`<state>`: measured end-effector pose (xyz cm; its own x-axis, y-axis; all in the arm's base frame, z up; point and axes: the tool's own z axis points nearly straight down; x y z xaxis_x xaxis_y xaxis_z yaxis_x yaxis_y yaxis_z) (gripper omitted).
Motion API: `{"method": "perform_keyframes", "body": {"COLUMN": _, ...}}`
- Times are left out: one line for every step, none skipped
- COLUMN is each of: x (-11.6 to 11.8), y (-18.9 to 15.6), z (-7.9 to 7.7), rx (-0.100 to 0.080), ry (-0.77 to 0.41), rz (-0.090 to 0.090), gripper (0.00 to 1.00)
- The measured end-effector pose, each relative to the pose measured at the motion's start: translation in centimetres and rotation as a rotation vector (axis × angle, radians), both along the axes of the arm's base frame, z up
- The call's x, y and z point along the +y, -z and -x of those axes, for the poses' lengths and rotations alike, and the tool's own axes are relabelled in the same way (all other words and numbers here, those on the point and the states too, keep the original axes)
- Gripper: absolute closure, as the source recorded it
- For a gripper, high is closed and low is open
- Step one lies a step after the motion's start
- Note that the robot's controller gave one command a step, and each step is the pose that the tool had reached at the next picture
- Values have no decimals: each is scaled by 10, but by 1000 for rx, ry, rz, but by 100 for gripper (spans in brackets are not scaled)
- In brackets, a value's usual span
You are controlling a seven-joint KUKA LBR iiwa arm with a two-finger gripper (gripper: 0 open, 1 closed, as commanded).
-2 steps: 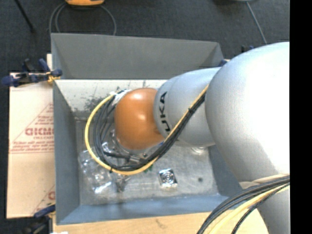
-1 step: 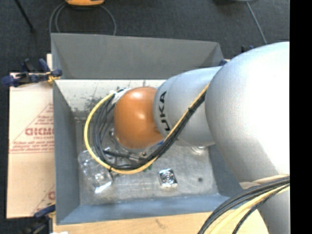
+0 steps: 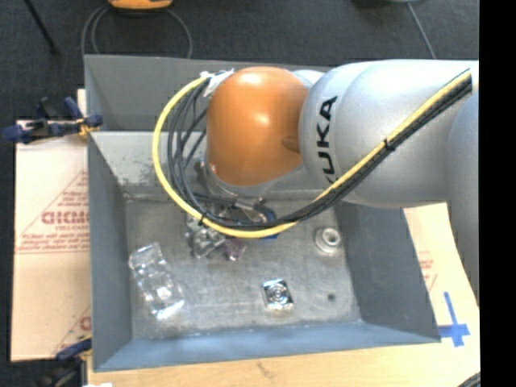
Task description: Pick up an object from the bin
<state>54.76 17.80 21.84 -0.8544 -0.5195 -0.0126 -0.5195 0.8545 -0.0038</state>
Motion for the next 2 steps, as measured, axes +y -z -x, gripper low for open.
{"method": "perform_keyframes", "body": {"x": -9, "y": 56, "z": 23, "rx": 15, "ry": 168, "rz": 2, "gripper": 100}}
{"method": "perform_keyframes", "body": {"x": -9, "y": 54, "z": 22, "rx": 11, "ry": 168, "rz": 0, "gripper": 0}}
